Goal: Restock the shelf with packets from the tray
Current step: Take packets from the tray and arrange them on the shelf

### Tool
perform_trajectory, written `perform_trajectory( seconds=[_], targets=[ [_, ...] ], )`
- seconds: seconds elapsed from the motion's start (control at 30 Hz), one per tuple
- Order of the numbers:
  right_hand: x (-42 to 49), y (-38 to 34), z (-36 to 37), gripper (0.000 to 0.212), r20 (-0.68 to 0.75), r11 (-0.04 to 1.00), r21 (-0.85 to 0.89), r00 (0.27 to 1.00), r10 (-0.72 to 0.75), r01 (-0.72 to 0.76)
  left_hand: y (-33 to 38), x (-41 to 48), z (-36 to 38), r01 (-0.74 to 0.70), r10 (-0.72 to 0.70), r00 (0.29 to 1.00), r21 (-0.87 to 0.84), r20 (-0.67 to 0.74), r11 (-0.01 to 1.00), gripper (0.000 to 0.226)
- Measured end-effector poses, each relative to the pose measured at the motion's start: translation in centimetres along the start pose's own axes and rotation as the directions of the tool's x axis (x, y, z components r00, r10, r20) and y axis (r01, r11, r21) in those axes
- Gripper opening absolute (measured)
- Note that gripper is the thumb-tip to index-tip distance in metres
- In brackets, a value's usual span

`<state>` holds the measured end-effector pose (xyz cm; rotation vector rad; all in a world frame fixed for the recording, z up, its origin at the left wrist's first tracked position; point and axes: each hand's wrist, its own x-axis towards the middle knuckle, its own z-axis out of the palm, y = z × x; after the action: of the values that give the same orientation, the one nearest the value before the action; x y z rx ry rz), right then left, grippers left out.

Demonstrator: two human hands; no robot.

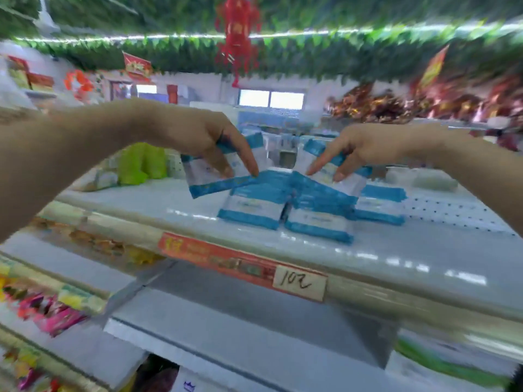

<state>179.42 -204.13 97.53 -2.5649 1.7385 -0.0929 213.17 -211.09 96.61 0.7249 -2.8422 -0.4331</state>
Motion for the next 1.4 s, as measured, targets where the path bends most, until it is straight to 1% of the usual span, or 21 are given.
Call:
perform_trajectory(
  seconds=[0.07, 0.13, 0.2, 0.27, 0.33, 0.4, 0.5, 0.67, 0.77, 0.87, 1.17, 1.4],
  targets=[
    [-3.5, 4.0, 0.1, 0.046, -0.016, 0.993, 0.024, 0.993, 0.115, -0.115, 2.1, 3.4, 0.9, -0.041, 0.041, 0.999, 0.003, 0.018, 0.999, 0.035],
    [-6.1, 7.5, 0.7, 0.048, 0.009, 0.980, 0.027, 0.980, 0.198, -0.198, 3.8, 6.3, 1.7, -0.086, 0.085, 0.996, 0.019, 0.030, 0.996, 0.036],
    [-7.7, 10.2, 1.7, 0.048, 0.052, 0.965, 0.043, 0.965, 0.257, -0.259, 5.0, 8.7, 2.5, -0.115, 0.113, 0.993, 0.031, 0.035, 0.993, 0.036],
    [-8.3, 12.4, 2.5, 0.048, 0.065, 0.955, 0.081, 0.958, 0.280, -0.285, 5.7, 10.7, 3.3, -0.128, 0.128, 0.990, -0.001, 0.053, 0.992, 0.036],
    [-8.0, 13.9, 3.4, 0.047, 0.070, 0.951, 0.120, 0.958, 0.277, -0.283, 6.1, 12.1, 4.1, -0.140, 0.140, 0.987, -0.012, 0.077, 0.990, 0.037],
    [-6.9, 15.1, 4.1, 0.046, 0.065, 0.961, 0.103, 0.966, 0.250, -0.255, 6.5, 13.1, 4.7, -0.142, 0.141, 0.986, 0.003, 0.091, 0.990, 0.037],
    [-5.1, 16.1, 5.0, 0.045, 0.084, 0.970, 0.083, 0.972, 0.221, -0.228, 6.8, 13.8, 5.1, -0.104, 0.101, 0.991, 0.023, 0.086, 0.994, 0.036],
    [-2.8, 17.4, 5.4, 0.045, 0.119, 0.971, 0.165, 0.981, 0.156, -0.174, 6.7, 14.0, 5.1, -0.036, 0.033, 0.996, 0.033, 0.084, 0.999, 0.037],
    [-2.0, 17.9, 5.5, 0.046, 0.134, 0.979, 0.154, 0.984, 0.116, -0.136, 6.6, 14.3, 5.2, -0.006, 0.005, 0.997, 0.026, 0.074, 1.000, 0.037],
    [-1.8, 18.2, 5.5, 0.047, 0.117, 0.984, 0.148, 0.989, 0.086, -0.103, 6.5, 14.8, 5.4, 0.001, -0.005, 0.997, 0.042, 0.081, 0.999, 0.037],
    [-3.1, 19.9, 2.9, 0.048, -0.016, 0.970, 0.223, 0.995, 0.097, -0.091, 7.7, 17.7, 5.7, -0.022, 0.017, 0.995, 0.047, 0.094, 0.999, 0.036],
    [-6.4, 20.8, 1.2, 0.055, -0.058, 0.965, 0.180, 0.977, 0.206, -0.193, 10.2, 23.1, 6.0, -0.126, 0.117, 0.980, 0.049, 0.160, 0.991, 0.038]
  ],
)
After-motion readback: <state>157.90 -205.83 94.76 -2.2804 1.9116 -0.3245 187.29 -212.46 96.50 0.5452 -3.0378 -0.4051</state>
